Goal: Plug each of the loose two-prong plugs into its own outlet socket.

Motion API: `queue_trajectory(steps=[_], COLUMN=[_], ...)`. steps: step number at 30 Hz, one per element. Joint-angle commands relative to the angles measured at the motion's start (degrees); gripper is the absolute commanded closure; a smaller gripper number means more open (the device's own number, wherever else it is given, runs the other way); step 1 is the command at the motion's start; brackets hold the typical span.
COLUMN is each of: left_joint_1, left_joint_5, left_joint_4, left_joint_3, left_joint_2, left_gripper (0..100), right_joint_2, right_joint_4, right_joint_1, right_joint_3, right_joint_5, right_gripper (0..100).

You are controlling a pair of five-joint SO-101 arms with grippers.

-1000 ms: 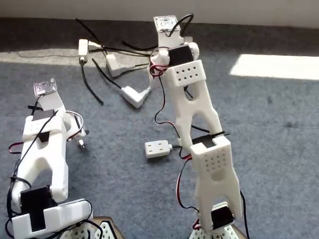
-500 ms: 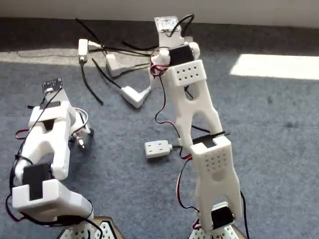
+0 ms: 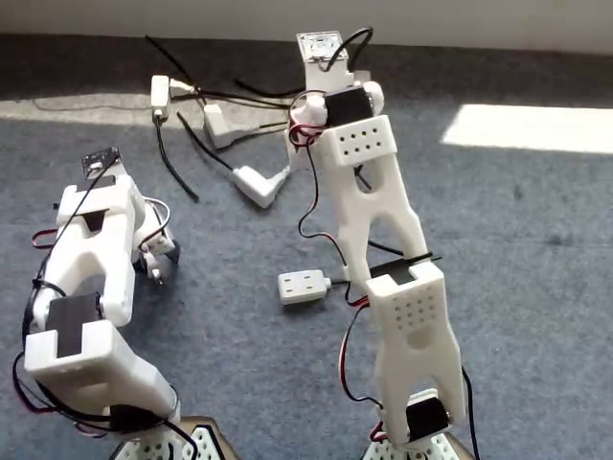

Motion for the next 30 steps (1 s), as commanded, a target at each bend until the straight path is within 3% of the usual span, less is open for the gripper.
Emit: queue_trajectory(steps=[1, 18, 21, 26, 30], left_joint_1=[-1.7, -0.8, 3.0, 13.2, 22.8], left_joint_5=[0.3, 0.5, 0.9, 11.5, 13.5], left_joint_4=[0.7, 1.2, 4.8, 14.5, 16.3], left_joint_3=[-1.8, -6.5, -13.8, -29.3, -38.7], left_joint_2=[0.4, 0.1, 0.0, 0.0, 0.1], left_gripper=[91, 99, 99, 99, 99], right_joint_2=[-3.5, -5.7, -9.1, -16.3, -20.2], right_joint_4=[2.2, 2.2, 2.2, 2.2, 2.2], right_joint_1=[0.7, 1.8, 2.6, 4.7, 9.5], right_joint_3=[0.0, 8.7, 8.3, 8.4, 8.5], right_joint_5=[0.6, 0.7, 0.7, 0.7, 0.7], right_gripper=[82.8, 82.8, 82.8, 82.8, 82.8])
